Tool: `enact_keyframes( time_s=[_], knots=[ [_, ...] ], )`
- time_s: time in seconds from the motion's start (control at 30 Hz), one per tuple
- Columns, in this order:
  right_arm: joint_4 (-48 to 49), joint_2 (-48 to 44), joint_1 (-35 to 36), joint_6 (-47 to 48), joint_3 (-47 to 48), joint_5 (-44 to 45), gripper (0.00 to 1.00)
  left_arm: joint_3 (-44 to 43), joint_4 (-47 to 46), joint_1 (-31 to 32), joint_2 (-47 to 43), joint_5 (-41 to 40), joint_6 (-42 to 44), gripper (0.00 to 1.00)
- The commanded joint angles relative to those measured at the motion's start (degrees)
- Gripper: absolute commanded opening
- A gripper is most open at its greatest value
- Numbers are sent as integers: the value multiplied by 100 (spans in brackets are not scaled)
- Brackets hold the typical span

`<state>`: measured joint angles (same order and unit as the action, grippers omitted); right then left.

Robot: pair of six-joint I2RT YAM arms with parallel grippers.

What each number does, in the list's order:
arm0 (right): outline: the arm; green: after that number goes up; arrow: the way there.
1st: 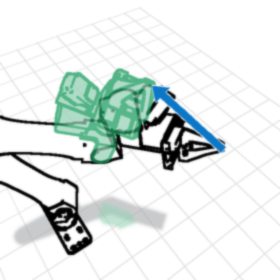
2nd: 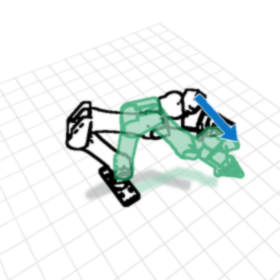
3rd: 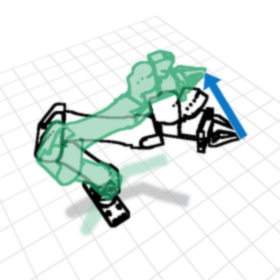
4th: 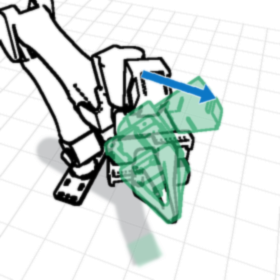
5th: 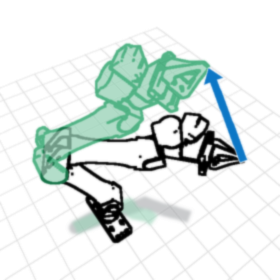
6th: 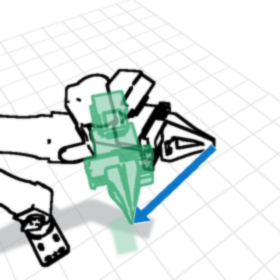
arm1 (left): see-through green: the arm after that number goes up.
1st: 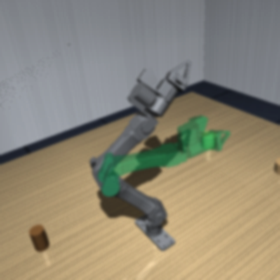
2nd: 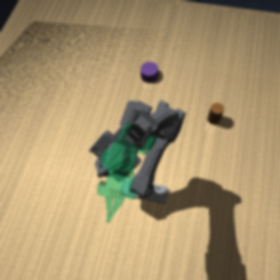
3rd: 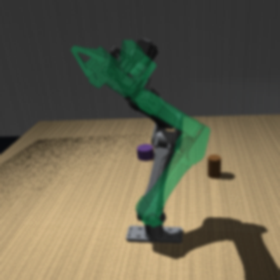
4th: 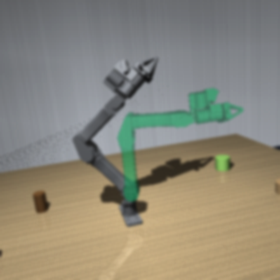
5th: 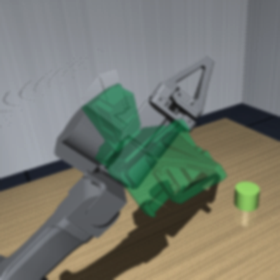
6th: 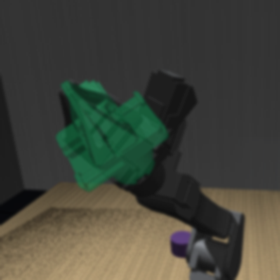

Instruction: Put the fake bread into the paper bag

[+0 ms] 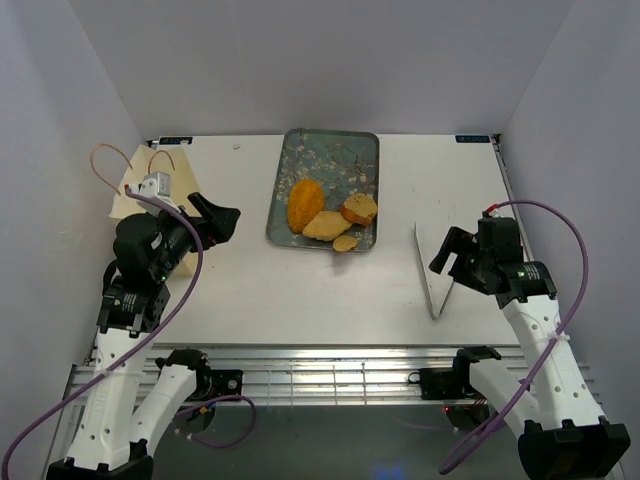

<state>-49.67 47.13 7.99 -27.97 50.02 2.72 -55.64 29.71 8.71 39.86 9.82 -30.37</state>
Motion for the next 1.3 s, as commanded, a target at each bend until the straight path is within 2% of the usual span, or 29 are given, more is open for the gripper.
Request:
enact_keyframes(
  time_s=[0.0, 0.23, 0.5, 0.73, 0.97, 1.1, 1.27],
  knots=[
    [-122, -29, -8, 63, -106, 141, 90, -298, 236, -1, 145, -25, 180, 98],
    [-148, 637, -8, -16, -537, 326, 90, -343, 87, 8, 189, 370, 172, 98],
    [18, 990, -8, 19, -862, 634, 90, -386, 8, -1, 172, 705, 233, 98],
    [695, 1658, 53, 265, -1012, 124, 90, -465, 8, -1, 216, 802, 286, 98],
    [1512, 2194, 106, 125, -1161, 255, 90, -439, -27, -1, 251, 898, 260, 98],
    [1908, 2475, 334, 11, -1161, 754, 91, -369, -80, -1, 242, 977, 181, 98],
    [2049, 2888, 870, -156, -1047, 1634, 99, -325, -97, -1, 251, 1004, 146, 98]
  ],
)
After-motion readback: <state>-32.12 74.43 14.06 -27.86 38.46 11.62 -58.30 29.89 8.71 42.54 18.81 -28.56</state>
